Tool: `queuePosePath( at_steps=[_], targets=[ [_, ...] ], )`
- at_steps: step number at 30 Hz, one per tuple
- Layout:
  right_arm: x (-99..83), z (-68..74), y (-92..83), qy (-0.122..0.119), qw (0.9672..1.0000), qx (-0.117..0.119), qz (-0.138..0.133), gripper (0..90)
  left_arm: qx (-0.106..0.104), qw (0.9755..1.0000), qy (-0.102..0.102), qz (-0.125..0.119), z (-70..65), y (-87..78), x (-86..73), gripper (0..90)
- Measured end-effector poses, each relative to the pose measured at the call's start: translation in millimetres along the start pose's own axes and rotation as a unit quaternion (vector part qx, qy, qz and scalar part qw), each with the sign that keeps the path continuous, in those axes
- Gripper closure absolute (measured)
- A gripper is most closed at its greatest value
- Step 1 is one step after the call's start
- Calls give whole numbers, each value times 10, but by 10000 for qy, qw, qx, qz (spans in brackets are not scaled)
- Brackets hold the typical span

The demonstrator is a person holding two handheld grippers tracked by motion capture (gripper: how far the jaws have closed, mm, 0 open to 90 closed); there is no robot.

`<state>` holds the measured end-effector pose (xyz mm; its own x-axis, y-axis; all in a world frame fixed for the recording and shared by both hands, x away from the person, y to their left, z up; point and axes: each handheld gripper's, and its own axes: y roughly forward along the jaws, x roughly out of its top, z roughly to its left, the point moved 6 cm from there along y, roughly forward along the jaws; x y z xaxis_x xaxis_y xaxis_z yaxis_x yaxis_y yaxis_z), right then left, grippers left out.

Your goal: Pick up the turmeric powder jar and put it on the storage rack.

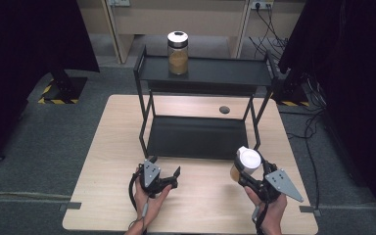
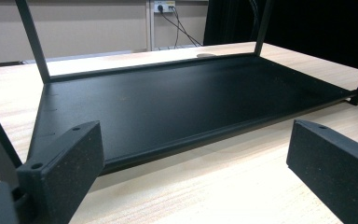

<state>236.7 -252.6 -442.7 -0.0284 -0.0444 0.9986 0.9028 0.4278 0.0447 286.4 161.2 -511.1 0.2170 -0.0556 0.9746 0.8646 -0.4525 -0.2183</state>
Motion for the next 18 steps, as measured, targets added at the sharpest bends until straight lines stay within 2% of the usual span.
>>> queuePosePath(
  at_steps=[18],
  targets=[
    [230,67,149,-106,9996,37,-268,312,-6,10000,20,-5,-5,0,-1,30]
  ],
)
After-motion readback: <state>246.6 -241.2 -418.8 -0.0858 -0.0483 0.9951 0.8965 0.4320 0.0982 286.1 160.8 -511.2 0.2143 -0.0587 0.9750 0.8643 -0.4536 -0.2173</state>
